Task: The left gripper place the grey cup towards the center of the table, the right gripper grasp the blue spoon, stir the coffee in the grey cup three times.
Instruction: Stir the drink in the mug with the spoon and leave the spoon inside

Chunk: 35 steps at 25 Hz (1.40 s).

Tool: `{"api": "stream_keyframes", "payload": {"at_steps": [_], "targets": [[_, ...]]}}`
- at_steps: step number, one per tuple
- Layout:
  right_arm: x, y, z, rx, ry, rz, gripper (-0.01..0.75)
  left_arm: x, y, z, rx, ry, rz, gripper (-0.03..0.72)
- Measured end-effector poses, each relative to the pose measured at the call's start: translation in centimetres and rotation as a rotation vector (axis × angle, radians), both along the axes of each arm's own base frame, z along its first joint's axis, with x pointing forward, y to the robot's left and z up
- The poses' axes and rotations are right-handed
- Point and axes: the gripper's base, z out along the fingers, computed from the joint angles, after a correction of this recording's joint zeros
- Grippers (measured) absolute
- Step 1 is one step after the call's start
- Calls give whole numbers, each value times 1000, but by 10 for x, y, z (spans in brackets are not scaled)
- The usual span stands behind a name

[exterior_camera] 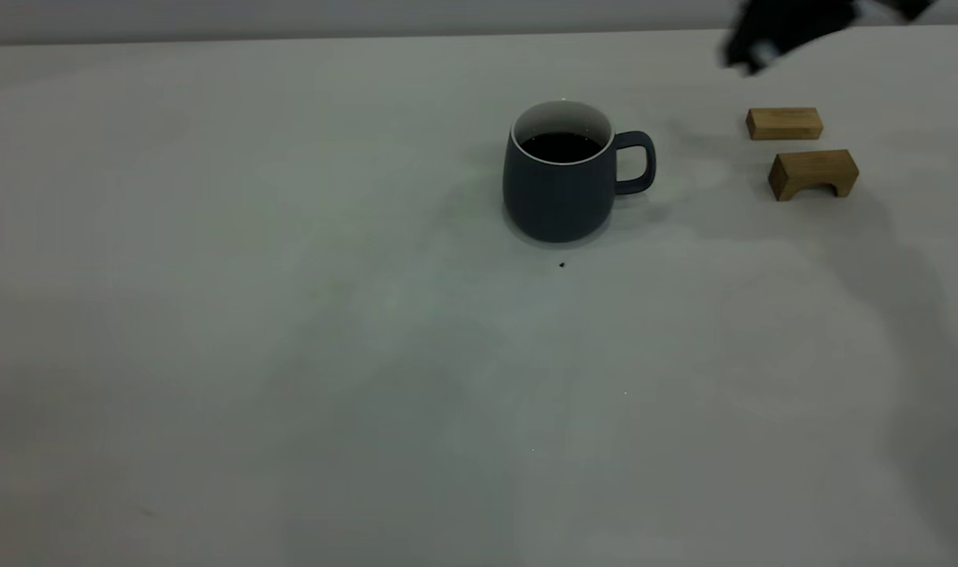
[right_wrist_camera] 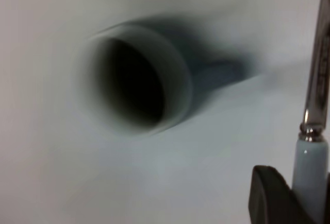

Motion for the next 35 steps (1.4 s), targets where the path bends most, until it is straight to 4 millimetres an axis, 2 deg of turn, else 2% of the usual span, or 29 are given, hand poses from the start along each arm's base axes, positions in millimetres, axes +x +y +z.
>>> {"api": "stream_keyframes", "payload": {"at_steps": [3,7,13,17,20,27,31,35], "targets": [[-7,18,-5,212,123,9,120,0,0,0,0,0,0,585],[-6,30,-11,419,215,-44,120,0,0,0,0,0,0,585],[3,40,-16,677,279,-170,120,0,0,0,0,0,0,585],[12,42,-6,828,356,-338,120,0,0,0,0,0,0,585],[15,42,-3,899,542,-503,120,0,0,0,0,0,0,585],[16,42,-2,959,1181,-963,120,0,0,0,0,0,0,585],[16,42,-4,957,1291,-1037,120,0,0,0,0,0,0,585],[18,42,-24,974,1323,-1062,120,0,0,0,0,0,0,585]]}}
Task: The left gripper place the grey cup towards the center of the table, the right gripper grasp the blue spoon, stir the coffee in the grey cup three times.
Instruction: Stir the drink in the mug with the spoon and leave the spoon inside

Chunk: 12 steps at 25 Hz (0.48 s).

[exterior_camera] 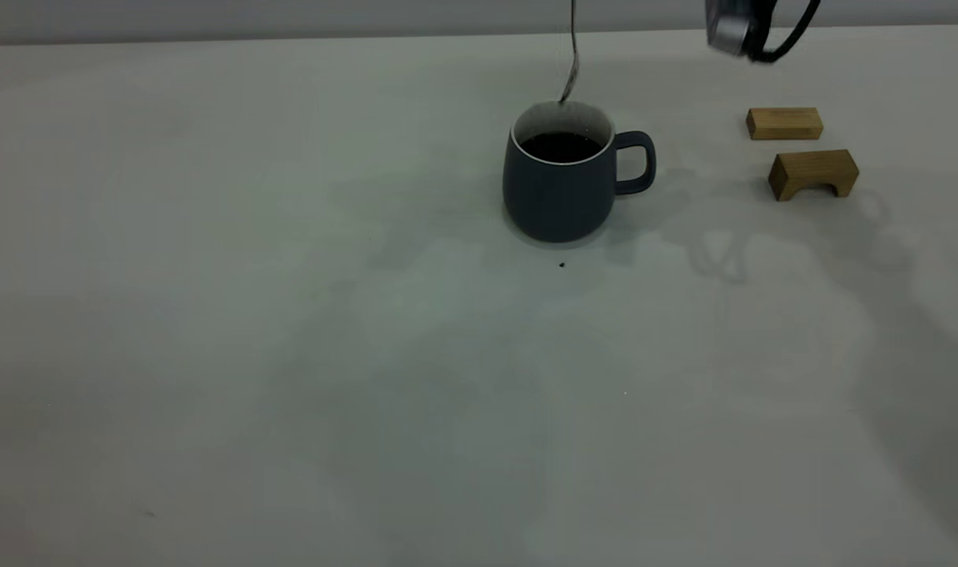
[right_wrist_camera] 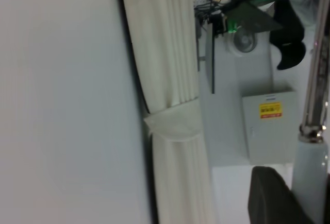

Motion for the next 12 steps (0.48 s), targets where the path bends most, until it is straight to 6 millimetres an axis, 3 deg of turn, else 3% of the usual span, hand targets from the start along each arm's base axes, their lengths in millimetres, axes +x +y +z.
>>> {"api": "stream_keyframes", "payload": {"at_steps": [7,12], "targets": [[16,1,-46,-35,-97,11,120,0,0,0,0,0,0,585],[15,1,-56,-53,-89,31,120,0,0,0,0,0,0,585]]}}
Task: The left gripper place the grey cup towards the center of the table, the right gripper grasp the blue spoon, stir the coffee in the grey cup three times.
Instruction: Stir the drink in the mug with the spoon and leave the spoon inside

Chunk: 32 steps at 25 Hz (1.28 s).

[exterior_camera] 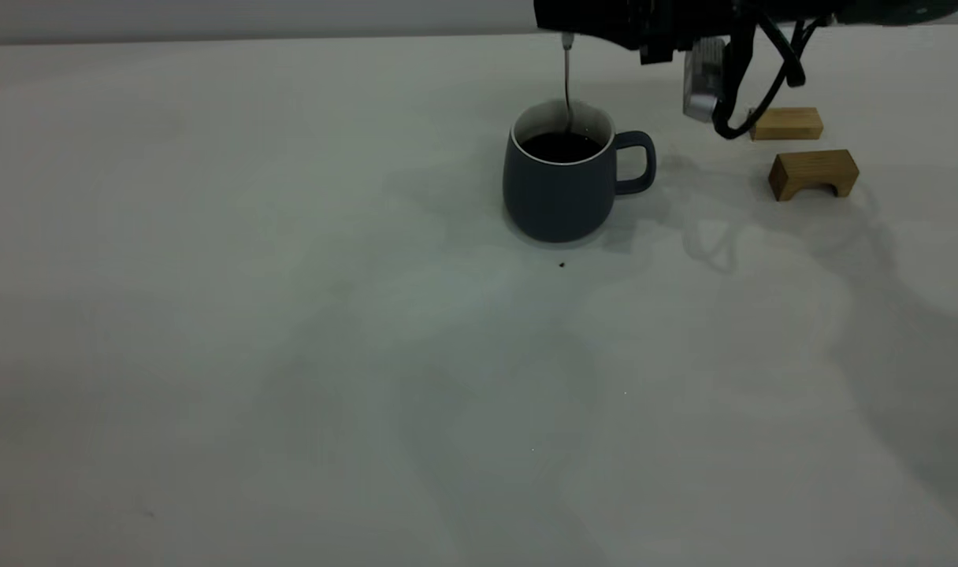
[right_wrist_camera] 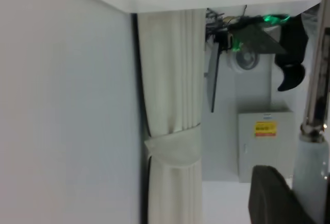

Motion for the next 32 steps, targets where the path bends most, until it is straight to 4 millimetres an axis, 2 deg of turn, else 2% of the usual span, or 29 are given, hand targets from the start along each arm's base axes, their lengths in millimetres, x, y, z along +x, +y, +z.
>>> {"api": "stream_keyframes", "payload": {"at_steps": [8,15,18,21,25,32], "targets": [[-8,1,-19,-60,21,74,120,0,0,0,0,0,0,585],[-4,23,-29,22,43,16,120,0,0,0,0,0,0,585],[-1,24,-30,20,39,-2,120,0,0,0,0,0,0,585],[3,18,-35,-31,41,-54,120,0,0,0,0,0,0,585],[7,1,-37,-47,40,-78,120,0,0,0,0,0,0,585],[-1,-27,-38,-90,9,68,120,0,0,0,0,0,0,585]]}}
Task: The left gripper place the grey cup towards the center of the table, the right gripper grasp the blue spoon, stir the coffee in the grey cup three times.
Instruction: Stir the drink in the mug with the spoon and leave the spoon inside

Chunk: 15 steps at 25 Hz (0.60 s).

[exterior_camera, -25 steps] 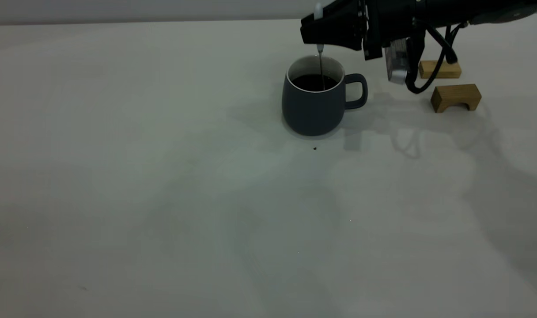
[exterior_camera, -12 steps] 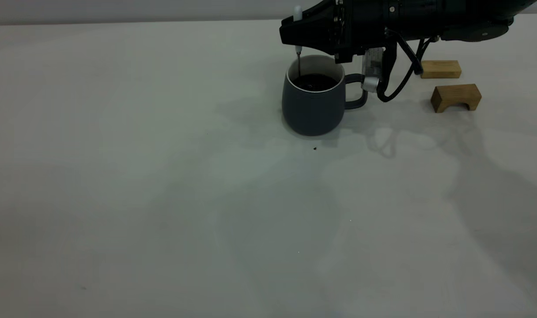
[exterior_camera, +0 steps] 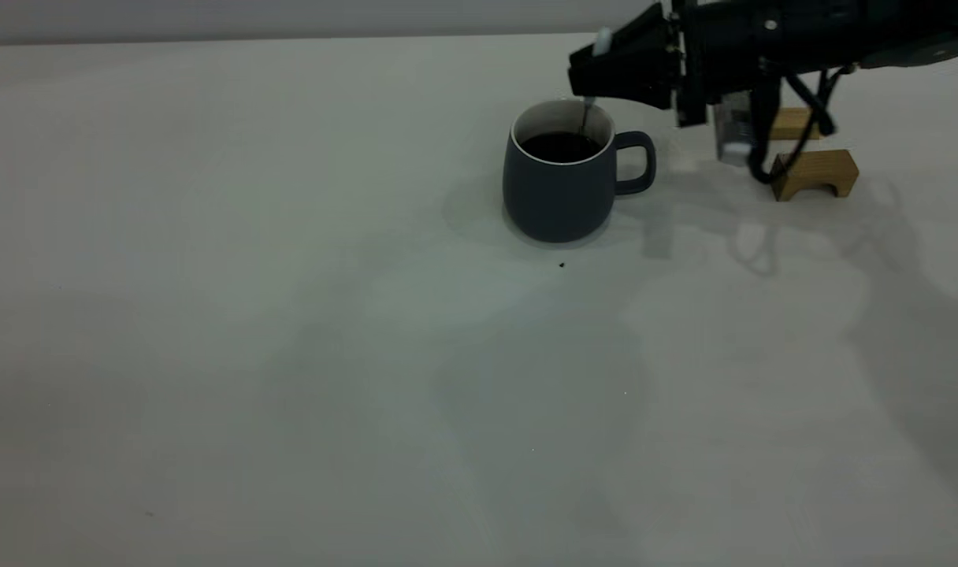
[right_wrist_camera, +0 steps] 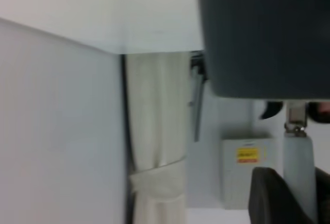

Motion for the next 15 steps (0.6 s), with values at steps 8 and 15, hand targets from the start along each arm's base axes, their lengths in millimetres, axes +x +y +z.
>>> {"api": "stream_keyframes", "payload": {"at_steps": [8,15], "targets": [[-7,12,4,-51,-28,115,118,0,0,0,0,0,0,585],[-7,46,7,29,-9,59,114,0,0,0,0,0,0,585]]}}
